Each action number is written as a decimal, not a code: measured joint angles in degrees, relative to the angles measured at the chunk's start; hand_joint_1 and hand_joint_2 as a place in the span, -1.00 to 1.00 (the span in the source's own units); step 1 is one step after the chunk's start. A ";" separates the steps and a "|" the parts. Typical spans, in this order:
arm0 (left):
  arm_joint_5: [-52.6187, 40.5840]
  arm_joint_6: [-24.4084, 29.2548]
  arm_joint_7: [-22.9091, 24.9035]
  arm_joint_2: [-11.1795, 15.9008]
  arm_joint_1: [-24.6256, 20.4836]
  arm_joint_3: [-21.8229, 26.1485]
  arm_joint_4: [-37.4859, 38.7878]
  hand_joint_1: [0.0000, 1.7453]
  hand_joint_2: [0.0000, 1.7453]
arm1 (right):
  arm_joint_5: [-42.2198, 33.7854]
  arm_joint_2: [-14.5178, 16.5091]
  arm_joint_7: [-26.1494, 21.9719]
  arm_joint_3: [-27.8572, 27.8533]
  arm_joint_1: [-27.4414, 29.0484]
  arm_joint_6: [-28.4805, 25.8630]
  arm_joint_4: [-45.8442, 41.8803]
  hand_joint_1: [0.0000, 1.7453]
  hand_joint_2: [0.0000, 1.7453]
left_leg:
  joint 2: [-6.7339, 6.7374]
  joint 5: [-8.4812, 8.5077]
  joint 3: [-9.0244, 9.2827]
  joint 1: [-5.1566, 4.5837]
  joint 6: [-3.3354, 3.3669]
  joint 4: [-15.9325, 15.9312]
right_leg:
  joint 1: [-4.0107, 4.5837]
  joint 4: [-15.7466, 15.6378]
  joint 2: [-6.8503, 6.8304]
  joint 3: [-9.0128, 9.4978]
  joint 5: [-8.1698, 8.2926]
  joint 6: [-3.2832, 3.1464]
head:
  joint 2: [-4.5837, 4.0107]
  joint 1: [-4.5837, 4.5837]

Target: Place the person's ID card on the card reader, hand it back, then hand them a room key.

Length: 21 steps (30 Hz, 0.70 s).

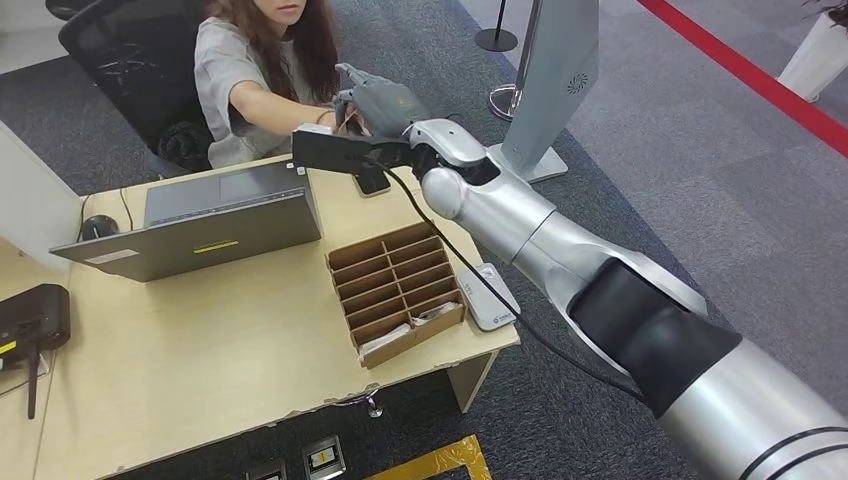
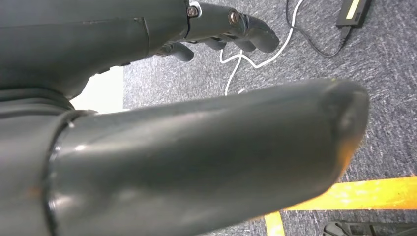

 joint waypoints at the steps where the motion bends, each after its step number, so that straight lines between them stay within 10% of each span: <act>1: 0.11 0.08 0.00 0.00 0.10 -0.02 0.01 -1.00 -1.00 | -0.10 0.58 -0.24 0.35 -0.06 -0.28 1.34 -0.32 1.00 | 0.00 0.00 0.01 0.00 0.00 0.00 | 0.00 0.00 0.00 0.00 0.00 0.00 | 0.00 -0.01; 3: 0.34 0.18 0.00 0.00 0.31 -0.03 0.01 -1.00 -1.00 | -0.23 1.55 -0.54 0.92 -0.09 -0.75 3.65 -1.00 1.00 | 0.00 0.01 0.01 0.00 0.00 0.00 | 0.00 0.00 0.00 0.00 0.00 0.00 | 0.00 -0.01; 21: 5.23 3.17 -2.27 -0.03 2.58 -0.04 0.01 -1.00 -1.00 | -6.81 2.06 -2.41 -0.35 4.96 -19.64 3.96 -1.00 1.00 | 0.08 0.00 0.11 0.00 -0.01 0.02 | 0.00 -0.04 0.11 -0.03 0.00 0.00 | 0.00 -0.01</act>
